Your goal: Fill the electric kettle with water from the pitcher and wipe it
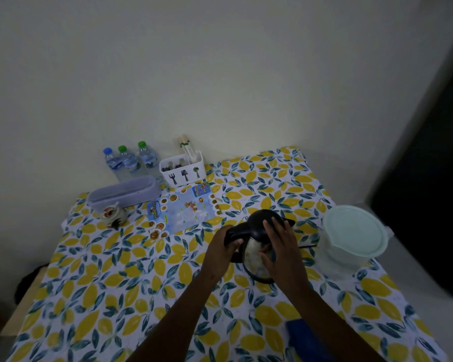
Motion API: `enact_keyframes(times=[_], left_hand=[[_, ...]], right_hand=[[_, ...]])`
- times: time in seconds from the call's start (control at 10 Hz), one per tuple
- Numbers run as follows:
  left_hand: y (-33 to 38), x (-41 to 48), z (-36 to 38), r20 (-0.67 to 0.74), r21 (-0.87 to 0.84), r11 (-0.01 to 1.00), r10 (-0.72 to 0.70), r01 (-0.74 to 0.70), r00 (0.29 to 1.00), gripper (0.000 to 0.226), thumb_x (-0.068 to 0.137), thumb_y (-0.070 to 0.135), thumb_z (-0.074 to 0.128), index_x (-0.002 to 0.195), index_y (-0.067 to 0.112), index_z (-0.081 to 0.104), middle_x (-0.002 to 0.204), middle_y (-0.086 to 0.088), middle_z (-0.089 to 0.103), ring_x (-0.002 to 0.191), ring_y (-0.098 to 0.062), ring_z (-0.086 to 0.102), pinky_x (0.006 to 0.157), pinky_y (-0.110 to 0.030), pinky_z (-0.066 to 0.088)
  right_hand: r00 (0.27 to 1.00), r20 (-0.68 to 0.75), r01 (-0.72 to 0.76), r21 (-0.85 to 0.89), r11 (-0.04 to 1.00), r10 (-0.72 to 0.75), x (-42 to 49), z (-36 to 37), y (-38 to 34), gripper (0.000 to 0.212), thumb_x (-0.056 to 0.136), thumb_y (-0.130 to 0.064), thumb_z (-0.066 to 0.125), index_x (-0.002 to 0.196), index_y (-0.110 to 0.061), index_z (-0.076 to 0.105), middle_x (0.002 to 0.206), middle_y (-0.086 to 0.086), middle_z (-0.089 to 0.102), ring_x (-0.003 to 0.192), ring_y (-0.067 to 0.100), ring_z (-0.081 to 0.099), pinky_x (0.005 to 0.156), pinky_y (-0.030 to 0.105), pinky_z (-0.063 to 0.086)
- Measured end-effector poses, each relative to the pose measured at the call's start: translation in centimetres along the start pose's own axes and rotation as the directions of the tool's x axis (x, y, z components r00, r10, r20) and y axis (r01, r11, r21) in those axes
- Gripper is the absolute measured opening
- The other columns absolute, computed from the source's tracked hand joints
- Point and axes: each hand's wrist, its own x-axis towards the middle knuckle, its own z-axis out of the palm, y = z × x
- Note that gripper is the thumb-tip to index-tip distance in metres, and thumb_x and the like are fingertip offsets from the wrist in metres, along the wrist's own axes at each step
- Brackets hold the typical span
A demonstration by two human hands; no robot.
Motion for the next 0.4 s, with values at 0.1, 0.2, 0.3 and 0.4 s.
enact_keyframes(times=[0.1,0.2,0.3,0.4], left_hand=[[-0.4,-0.5,0.2,-0.003,0.081,0.997,-0.007,0.007,1.000,0.046,0.098,0.034,0.052,0.137,0.014,0.043,0.137,-0.008,0.052,0.123,-0.021,0.052,0.103,-0.044,0.046],[-1.4,-1.7,-0.4,-0.007,0.214,0.976,-0.039,0.040,0.999,0.059,0.101,0.026,0.047,0.151,0.011,0.020,0.158,-0.008,0.026,0.146,-0.024,0.026,0.121,-0.040,0.025],[-1.6,-2.0,-1.8,-0.020,0.240,0.971,-0.011,0.015,1.000,0.061,0.101,0.029,0.045,0.152,0.015,0.014,0.162,-0.004,0.014,0.150,-0.020,0.012,0.121,-0.033,0.012],[-0.8,-1.1,-5.4,-0.062,0.343,0.937,0.102,-0.075,0.993,0.063,0.101,0.030,0.046,0.152,0.015,0.012,0.162,-0.002,0.004,0.151,-0.023,0.002,0.121,-0.031,0.006]], right_hand=[[1.000,0.004,0.018,-0.003,1.000,-0.018,-0.1,0.0,0.0,0.080,0.086,-0.022,0.068,0.148,-0.028,0.018,0.159,0.004,0.021,0.148,0.032,0.009,0.115,0.046,0.023],[0.999,0.025,-0.021,-0.046,0.999,0.022,0.5,-0.5,-0.4,0.075,0.085,-0.026,0.068,0.148,-0.025,0.027,0.158,0.006,0.026,0.147,0.034,0.015,0.113,0.055,0.030],[1.000,0.002,-0.029,-0.130,0.991,0.029,1.6,-0.9,-1.2,0.066,0.084,-0.031,0.069,0.143,-0.022,0.041,0.155,0.008,0.034,0.144,0.036,0.027,0.108,0.059,0.035],[0.997,0.042,0.072,-0.208,0.976,-0.064,4.1,-1.9,-3.5,0.061,0.089,-0.039,0.060,0.144,-0.024,0.038,0.160,0.003,0.022,0.147,0.030,0.017,0.113,0.057,0.025]])
